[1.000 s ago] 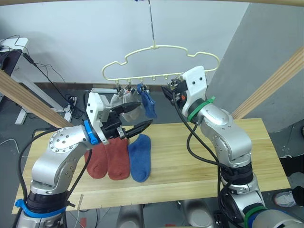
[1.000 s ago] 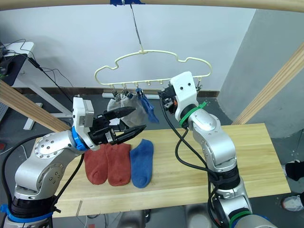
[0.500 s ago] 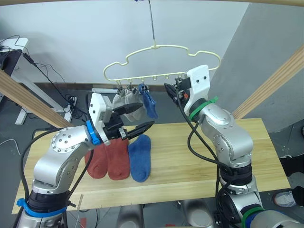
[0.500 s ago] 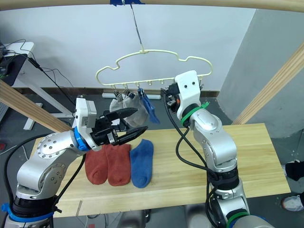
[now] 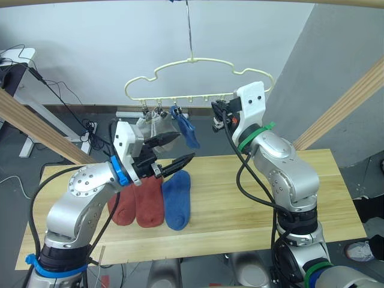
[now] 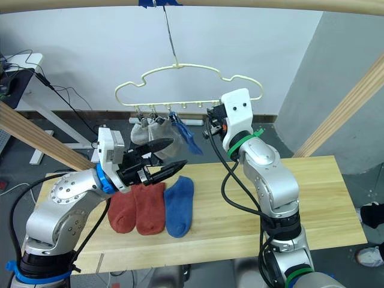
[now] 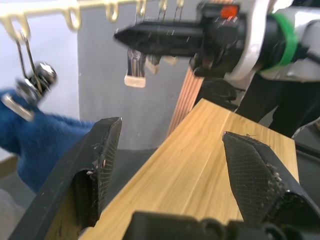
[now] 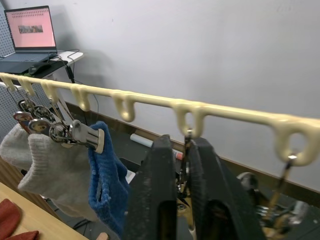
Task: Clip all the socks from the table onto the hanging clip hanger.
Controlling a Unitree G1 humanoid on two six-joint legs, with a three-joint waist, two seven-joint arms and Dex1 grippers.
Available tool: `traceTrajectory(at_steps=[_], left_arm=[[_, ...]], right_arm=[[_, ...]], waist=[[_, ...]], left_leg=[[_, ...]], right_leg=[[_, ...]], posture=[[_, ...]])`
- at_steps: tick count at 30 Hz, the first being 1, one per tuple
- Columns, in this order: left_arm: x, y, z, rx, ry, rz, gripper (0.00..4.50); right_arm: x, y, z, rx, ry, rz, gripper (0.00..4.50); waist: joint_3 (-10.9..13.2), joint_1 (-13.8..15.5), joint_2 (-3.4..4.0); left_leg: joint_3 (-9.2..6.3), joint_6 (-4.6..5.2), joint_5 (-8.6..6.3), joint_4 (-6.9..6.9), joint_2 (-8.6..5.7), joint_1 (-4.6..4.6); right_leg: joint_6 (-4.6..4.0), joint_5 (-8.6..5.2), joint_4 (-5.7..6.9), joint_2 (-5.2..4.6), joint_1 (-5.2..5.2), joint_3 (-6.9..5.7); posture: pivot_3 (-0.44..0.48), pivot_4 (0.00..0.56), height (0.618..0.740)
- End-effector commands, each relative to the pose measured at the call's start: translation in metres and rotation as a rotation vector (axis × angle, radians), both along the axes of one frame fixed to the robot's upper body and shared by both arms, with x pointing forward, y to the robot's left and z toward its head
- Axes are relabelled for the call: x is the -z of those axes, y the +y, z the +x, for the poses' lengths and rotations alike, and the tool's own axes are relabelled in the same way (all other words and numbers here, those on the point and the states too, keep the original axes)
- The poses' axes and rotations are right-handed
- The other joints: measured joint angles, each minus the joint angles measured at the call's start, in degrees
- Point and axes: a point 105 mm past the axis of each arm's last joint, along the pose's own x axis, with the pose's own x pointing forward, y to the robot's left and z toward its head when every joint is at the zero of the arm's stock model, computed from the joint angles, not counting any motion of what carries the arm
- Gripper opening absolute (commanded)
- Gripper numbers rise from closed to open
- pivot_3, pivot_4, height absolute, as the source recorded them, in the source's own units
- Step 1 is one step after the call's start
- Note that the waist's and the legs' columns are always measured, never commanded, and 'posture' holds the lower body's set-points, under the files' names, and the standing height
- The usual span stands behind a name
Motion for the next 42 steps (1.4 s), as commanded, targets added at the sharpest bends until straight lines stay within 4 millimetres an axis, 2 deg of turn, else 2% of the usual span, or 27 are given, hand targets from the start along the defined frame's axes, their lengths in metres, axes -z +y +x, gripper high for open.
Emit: traceTrajectory(at_steps=[1, 6, 7, 10, 11, 14, 17, 25, 32, 35, 42], left_arm=[[0.000, -0.004, -0.003, -0.041, -0.032, -0.010, 3.59], [0.025, 0.000, 0.000, -0.163, 0.049, -0.022, 3.59], [0.035, 0.001, 0.001, -0.188, 0.085, -0.028, 3.59], [0.079, 0.006, 0.010, -0.341, 0.191, -0.004, 4.36], [0.087, 0.007, 0.012, -0.371, 0.195, 0.013, 4.44], [0.108, 0.010, 0.019, -0.468, 0.230, 0.033, 4.44], [0.137, 0.001, 0.018, -0.518, 0.289, 0.067, 4.44], [0.167, -0.004, 0.014, -0.634, 0.373, 0.101, 4.44], [0.181, -0.003, 0.012, -0.685, 0.453, 0.119, 4.44], [0.181, 0.001, 0.014, -0.707, 0.459, 0.117, 3.83], [0.182, 0.000, 0.014, -0.674, 0.459, 0.137, 1.94]], right_arm=[[-0.013, -0.002, -0.007, -0.005, -0.051, 0.033, 0.01], [-0.013, -0.001, -0.007, -0.009, -0.052, 0.032, 0.01], [-0.013, -0.001, -0.007, -0.010, -0.052, 0.031, 0.01], [-0.013, 0.001, -0.007, -0.018, -0.051, 0.028, 0.00], [-0.013, 0.001, -0.007, -0.020, -0.052, 0.027, 0.00], [-0.013, 0.002, -0.008, -0.023, -0.051, 0.025, 0.00], [-0.012, 0.003, -0.009, -0.028, -0.051, 0.018, 0.00], [-0.011, 0.005, -0.010, -0.038, -0.045, 0.014, 0.00], [-0.010, 0.006, -0.011, -0.043, -0.040, 0.014, 0.00], [-0.010, 0.006, -0.011, -0.045, -0.040, 0.014, 0.00], [-0.009, 0.006, -0.012, -0.045, -0.037, 0.014, 0.00]], waist=[[0.0, 0.0, 0.00], [-0.1, 0.0, 0.00], [-0.1, 0.0, 0.00], [-0.3, 0.0, 0.09], [-0.4, 0.0, 0.08], [-0.4, 0.0, 0.07], [-0.4, 0.0, 0.11], [-0.5, -0.4, 0.10], [-0.7, -1.0, 0.14], [-1.0, -1.3, 0.14], [-1.1, -1.4, 0.14]], left_leg=[[0.00, 0.00, 0.00, 0.00, 0.00, 0.00], [0.02, 0.00, 0.00, -0.01, 0.01, 0.01], [0.01, 0.01, 0.00, -0.01, 0.01, 0.01], [0.04, 0.02, 0.00, 0.00, 0.01, 0.04], [0.06, 0.02, 0.00, 0.00, 0.00, 0.06], [0.03, 0.03, 0.01, 0.00, -0.04, 0.06], [0.02, 0.05, 0.02, 0.01, -0.04, 0.08], [0.04, 0.07, 0.03, 0.01, -0.03, 0.09], [0.02, 0.10, 0.05, 0.02, -0.04, 0.09], [0.03, 0.11, 0.05, 0.01, -0.04, 0.10], [0.02, 0.14, 0.08, 0.01, -0.05, 0.16]], right_leg=[[0.00, 0.00, 0.00, 0.00, 0.00, 0.01], [0.00, 0.00, -0.01, -0.01, 0.00, 0.03], [0.00, 0.00, 0.01, -0.01, 0.00, 0.02], [0.00, 0.00, 0.05, -0.02, 0.01, 0.06], [0.00, 0.00, 0.05, -0.03, 0.02, 0.09], [0.00, 0.00, 0.09, -0.01, 0.02, 0.05], [-0.01, 0.00, 0.15, 0.00, 0.02, 0.04], [-0.01, 0.00, 0.20, -0.01, 0.02, 0.06], [-0.01, 0.00, 0.21, -0.01, 0.03, 0.05], [0.00, 0.00, 0.20, -0.01, 0.05, 0.06], [-0.01, 0.00, 0.22, 0.00, 0.09, 0.06]], posture=[[-0.180, 0.255, 0.740], [-0.179, 0.259, 0.740], [-0.179, 0.259, 0.740], [-0.179, 0.259, 0.740], [-0.179, 0.259, 0.740], [-0.187, 0.263, 0.740], [-0.203, 0.266, 0.740], [-0.210, 0.269, 0.740], [-0.213, 0.271, 0.740], [-0.213, 0.271, 0.740], [-0.221, 0.270, 0.740]])
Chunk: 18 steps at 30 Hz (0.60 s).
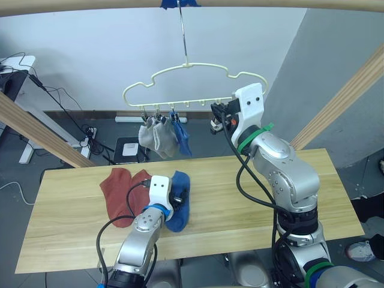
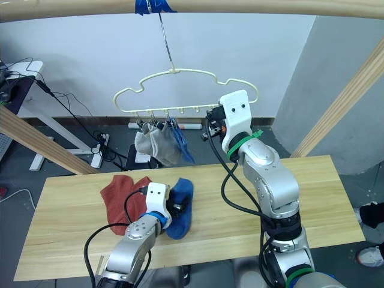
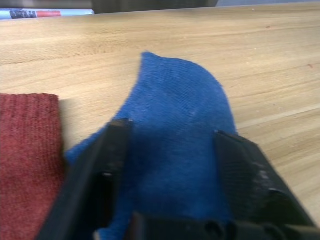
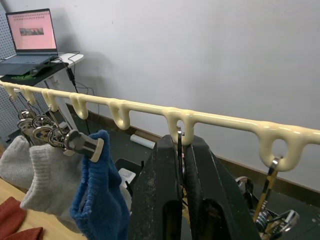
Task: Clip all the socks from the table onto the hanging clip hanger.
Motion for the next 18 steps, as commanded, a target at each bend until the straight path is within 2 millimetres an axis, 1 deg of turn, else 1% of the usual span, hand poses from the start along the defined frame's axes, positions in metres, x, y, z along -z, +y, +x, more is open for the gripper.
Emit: traceTrajectory(at_steps=[1, 5, 7, 8, 11, 14, 15, 18], left_arm=[[0.003, -0.004, -0.005, 0.043, 0.012, 0.011, 1.64], [0.000, -0.007, -0.008, 0.091, -0.011, -0.001, 0.52], [0.001, -0.009, -0.011, 0.125, -0.016, 0.000, 0.07], [0.001, -0.010, -0.011, 0.139, -0.019, 0.000, 0.01], [-0.001, -0.011, -0.011, 0.155, -0.040, 0.000, 0.01], [-0.010, -0.013, -0.008, 0.176, -0.101, -0.010, 0.01], [-0.017, -0.014, -0.006, 0.186, -0.139, -0.025, 0.01], [-0.030, -0.012, -0.005, 0.207, -0.206, -0.056, 0.01]], right_arm=[[-0.013, 0.004, -0.011, -0.031, -0.057, 0.024, 0.00], [-0.013, 0.005, -0.011, -0.031, -0.056, 0.024, 0.00], [-0.013, 0.005, -0.012, -0.031, -0.056, 0.024, 0.00], [-0.013, 0.005, -0.012, -0.031, -0.056, 0.024, 0.00], [-0.013, 0.005, -0.012, -0.030, -0.057, 0.022, 0.00], [-0.012, 0.004, -0.013, -0.028, -0.056, 0.020, 0.00], [-0.012, 0.004, -0.013, -0.028, -0.056, 0.019, 0.00], [-0.012, 0.004, -0.013, -0.027, -0.058, 0.016, 0.00]], waist=[[0.0, 0.0, 0.00], [0.0, 0.0, 0.00], [0.0, 0.0, 0.00], [0.0, 0.0, 0.01], [0.0, -0.1, 0.00], [0.0, -0.1, 0.01], [0.0, -0.1, 0.01], [0.0, -0.1, 0.01]], left_leg=[[0.00, 0.00, 0.00, 0.00, 0.00, 0.00], [0.00, 0.00, 0.00, -0.02, 0.01, 0.00], [0.01, 0.00, 0.00, -0.03, 0.02, 0.00], [0.00, 0.00, 0.00, -0.03, 0.02, 0.00], [0.00, 0.00, 0.00, -0.03, 0.02, 0.00], [0.00, 0.00, 0.00, -0.03, 0.02, 0.00], [0.00, 0.00, 0.00, -0.03, 0.03, 0.00], [0.00, 0.00, 0.00, -0.05, 0.04, 0.00]], right_leg=[[0.00, 0.00, 0.00, 0.00, 0.00, 0.00], [0.00, 0.00, -0.02, -0.01, 0.00, 0.01], [0.00, 0.00, -0.02, -0.01, -0.01, 0.02], [0.00, 0.00, -0.02, -0.01, -0.01, 0.02], [0.00, 0.00, -0.03, -0.01, -0.01, 0.01], [0.00, 0.00, -0.04, -0.01, -0.01, 0.02], [0.00, 0.00, -0.04, -0.01, -0.01, 0.02], [0.00, 0.00, -0.06, -0.01, -0.01, 0.02]], posture=[[-0.221, 0.270, 0.740], [-0.225, 0.267, 0.740], [-0.227, 0.266, 0.740], [-0.227, 0.266, 0.740], [-0.233, 0.265, 0.740], [-0.234, 0.264, 0.740], [-0.236, 0.264, 0.740], [-0.236, 0.264, 0.740]])
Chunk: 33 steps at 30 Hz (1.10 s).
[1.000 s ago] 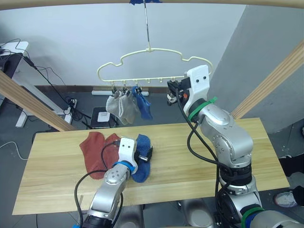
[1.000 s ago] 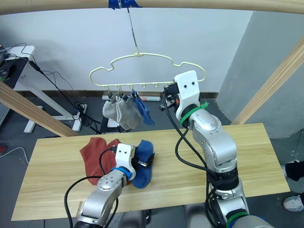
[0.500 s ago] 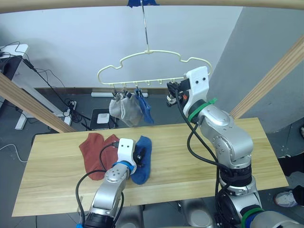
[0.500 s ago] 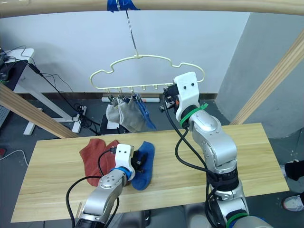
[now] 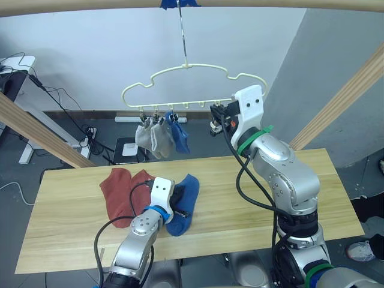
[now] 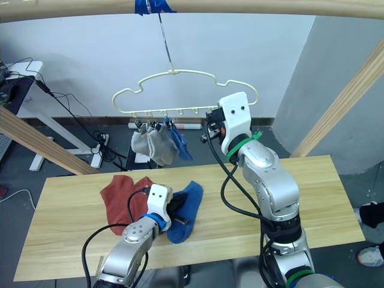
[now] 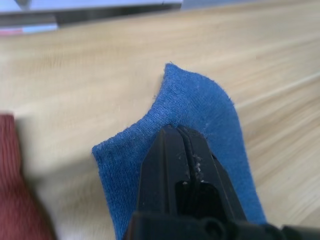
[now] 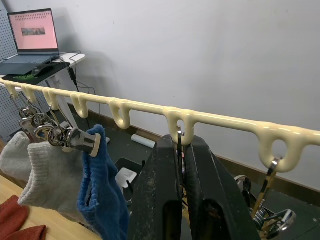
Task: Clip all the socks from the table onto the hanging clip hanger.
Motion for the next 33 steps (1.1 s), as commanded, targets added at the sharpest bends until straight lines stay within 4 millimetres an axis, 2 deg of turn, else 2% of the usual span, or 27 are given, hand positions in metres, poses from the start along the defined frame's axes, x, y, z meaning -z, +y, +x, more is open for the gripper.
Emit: traceTrajectory(at_steps=[1, 6, 13, 17, 26, 29, 33], left_arm=[[-0.023, 0.000, 0.001, 0.037, -0.112, -0.053, 0.01], [-0.030, 0.007, -0.001, 0.051, -0.158, -0.081, 0.01], [-0.052, 0.001, -0.006, 0.161, -0.297, -0.107, 0.01], [-0.048, -0.006, -0.010, 0.212, -0.263, -0.143, 0.01], [-0.044, -0.005, -0.001, 0.191, -0.231, -0.137, 0.01], [-0.047, -0.006, -0.001, 0.211, -0.258, -0.124, 0.01], [-0.062, -0.015, -0.003, 0.277, -0.355, -0.101, 0.01]], right_arm=[[-0.013, 0.003, -0.010, -0.023, -0.057, 0.017, 0.00], [-0.013, 0.003, -0.010, -0.022, -0.059, 0.017, 0.00], [-0.013, 0.004, -0.010, -0.022, -0.059, 0.017, 0.00], [-0.012, 0.004, -0.010, -0.025, -0.058, 0.015, 0.00], [-0.011, 0.004, -0.010, -0.023, -0.057, 0.013, 0.00], [-0.012, 0.004, -0.010, -0.023, -0.057, 0.013, 0.00], [-0.011, 0.004, -0.011, -0.028, -0.054, 0.018, 0.00]], waist=[[0.0, 0.0, 0.00], [0.0, -0.1, 0.00], [0.0, -0.1, 0.00], [0.0, -0.1, 0.00], [0.0, -0.1, 0.00], [0.0, -0.1, 0.00], [0.0, -0.1, 0.00]], left_leg=[[0.00, 0.00, 0.00, 0.00, 0.00, 0.00], [0.00, 0.00, 0.00, -0.01, 0.02, 0.00], [0.01, 0.00, 0.00, -0.05, 0.01, -0.01], [0.01, 0.00, 0.00, -0.07, 0.01, -0.02], [0.00, 0.00, 0.00, -0.07, 0.00, -0.03], [0.00, 0.01, 0.00, -0.08, 0.00, -0.03], [0.00, 0.00, 0.00, -0.08, 0.00, -0.03]], right_leg=[[0.00, 0.00, 0.00, 0.00, 0.00, 0.00], [0.00, 0.00, -0.02, 0.00, 0.00, 0.00], [0.00, 0.00, -0.11, -0.01, 0.01, 0.00], [0.00, 0.00, -0.15, -0.01, 0.01, 0.00], [0.00, 0.00, -0.18, 0.00, 0.01, -0.02], [0.00, 0.00, -0.18, 0.00, 0.01, -0.02], [0.00, 0.00, -0.20, 0.00, 0.01, -0.01]], posture=[[-0.236, 0.264, 0.740], [-0.236, 0.264, 0.740], [-0.240, 0.263, 0.740], [-0.237, 0.264, 0.740], [-0.242, 0.263, 0.740], [-0.242, 0.263, 0.740], [-0.242, 0.263, 0.740]])
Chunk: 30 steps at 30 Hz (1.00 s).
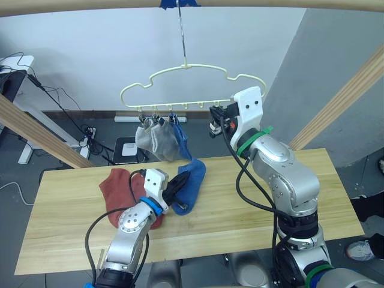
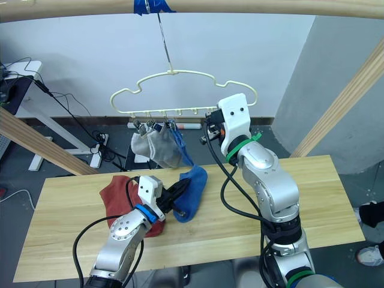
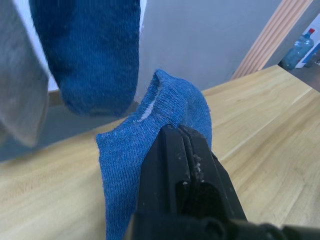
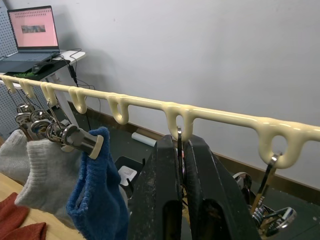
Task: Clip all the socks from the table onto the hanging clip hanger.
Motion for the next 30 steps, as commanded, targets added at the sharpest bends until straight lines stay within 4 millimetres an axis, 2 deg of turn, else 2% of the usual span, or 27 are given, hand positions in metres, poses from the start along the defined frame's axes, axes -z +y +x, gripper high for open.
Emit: traceTrajectory(at_steps=[1, 6, 11, 16, 23, 30], left_arm=[[-0.017, -0.009, -0.003, 0.055, -0.111, 0.015, 0.01], [-0.046, -0.015, 0.008, 0.048, -0.273, 0.036, 0.01], [-0.061, -0.018, 0.015, 0.021, -0.372, 0.075, 0.01], [-0.061, -0.028, 0.014, 0.060, -0.392, 0.106, 0.01], [-0.057, -0.032, 0.014, 0.075, -0.384, 0.125, 0.01], [-0.068, -0.030, 0.020, 0.048, -0.415, 0.110, 0.01]], right_arm=[[-0.013, 0.003, -0.010, -0.026, -0.056, 0.024, 0.00], [-0.013, 0.006, -0.012, -0.048, -0.038, 0.040, 0.00], [-0.013, 0.009, -0.014, -0.063, -0.025, 0.047, 0.00], [-0.013, 0.011, -0.015, -0.077, -0.014, 0.054, 0.00], [-0.012, 0.012, -0.016, -0.082, -0.008, 0.058, 0.00], [-0.010, 0.013, -0.017, -0.090, 0.003, 0.053, 0.00]], waist=[[0.0, 0.0, 0.00], [0.0, 0.0, 0.00], [0.0, -0.1, 0.00], [0.0, -0.1, 0.00], [0.0, -0.1, 0.00], [0.0, -0.1, 0.00]], left_leg=[[0.00, 0.00, 0.00, 0.00, 0.00, 0.00], [-0.02, 0.00, 0.00, 0.00, 0.00, -0.02], [0.00, 0.00, 0.00, -0.02, -0.01, -0.03], [-0.01, 0.01, 0.00, -0.03, -0.02, -0.06], [-0.03, 0.01, 0.00, -0.03, -0.02, -0.06], [-0.02, 0.01, 0.00, -0.03, -0.02, -0.06]], right_leg=[[0.00, 0.00, 0.00, 0.00, 0.00, 0.00], [0.00, 0.00, -0.01, 0.00, 0.01, -0.02], [0.00, 0.00, -0.08, 0.00, 0.01, -0.01], [0.00, 0.00, -0.13, 0.00, 0.00, -0.02], [0.00, 0.00, -0.12, 0.01, 0.00, -0.04], [0.00, 0.00, -0.12, 0.01, 0.00, -0.04]], posture=[[-0.242, 0.263, 0.740], [-0.242, 0.265, 0.740], [-0.242, 0.265, 0.740], [-0.241, 0.264, 0.740], [-0.241, 0.264, 0.740], [-0.241, 0.264, 0.740]])
